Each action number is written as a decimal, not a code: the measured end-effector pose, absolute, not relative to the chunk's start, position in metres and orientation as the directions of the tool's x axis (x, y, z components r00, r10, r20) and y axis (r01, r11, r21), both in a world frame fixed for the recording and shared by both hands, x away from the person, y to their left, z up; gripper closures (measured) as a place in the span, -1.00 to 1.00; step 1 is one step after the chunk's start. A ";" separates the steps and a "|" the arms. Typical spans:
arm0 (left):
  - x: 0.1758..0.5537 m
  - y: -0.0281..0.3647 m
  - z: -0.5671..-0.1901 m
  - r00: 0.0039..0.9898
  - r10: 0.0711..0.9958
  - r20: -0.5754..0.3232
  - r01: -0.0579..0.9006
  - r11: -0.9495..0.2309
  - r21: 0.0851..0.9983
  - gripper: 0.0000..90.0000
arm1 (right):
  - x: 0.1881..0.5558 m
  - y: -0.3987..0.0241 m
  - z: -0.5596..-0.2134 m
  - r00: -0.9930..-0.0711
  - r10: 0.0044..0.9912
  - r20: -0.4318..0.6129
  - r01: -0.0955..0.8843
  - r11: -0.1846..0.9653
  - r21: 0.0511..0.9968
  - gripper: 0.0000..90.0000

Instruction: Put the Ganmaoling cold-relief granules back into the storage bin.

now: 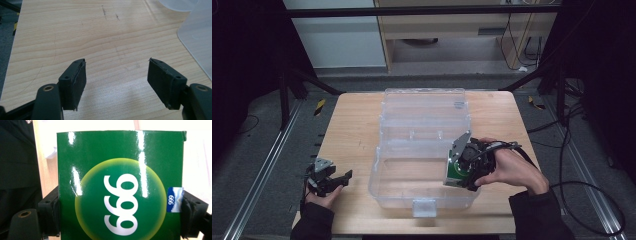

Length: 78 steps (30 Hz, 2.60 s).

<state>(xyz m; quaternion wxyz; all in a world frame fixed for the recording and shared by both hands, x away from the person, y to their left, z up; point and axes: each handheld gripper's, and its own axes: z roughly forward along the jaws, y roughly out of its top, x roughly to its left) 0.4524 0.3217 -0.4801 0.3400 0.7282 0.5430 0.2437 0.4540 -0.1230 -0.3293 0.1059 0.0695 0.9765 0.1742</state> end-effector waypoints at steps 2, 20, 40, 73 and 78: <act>0.452 0.322 -0.480 0.292 0.956 -0.014 0.625 -0.179 0.760 -0.32 | 0.455 -0.121 -0.334 -0.970 0.165 -0.178 0.095 0.932 0.350 -0.65; 0.452 0.322 -0.480 0.292 0.956 -0.014 0.623 -0.179 0.761 -0.32 | 0.461 -0.116 -0.369 -0.979 0.128 -0.159 0.077 0.954 0.290 -0.65; 0.453 0.322 -0.480 0.291 0.957 -0.013 0.624 -0.179 0.761 -0.32 | 0.467 -0.119 -0.401 -0.985 0.115 -0.130 0.073 0.953 0.295 -0.67; 0.452 0.322 -0.480 0.288 0.958 -0.013 0.624 -0.177 0.761 -0.32 | 0.452 -0.181 -0.358 -0.896 0.414 -0.163 0.241 0.759 0.605 -0.85; 0.453 0.322 -0.480 0.288 0.958 -0.011 0.626 -0.180 0.759 -0.32 | 0.445 -0.218 -0.370 -0.766 0.629 -0.131 0.357 0.587 0.727 -0.91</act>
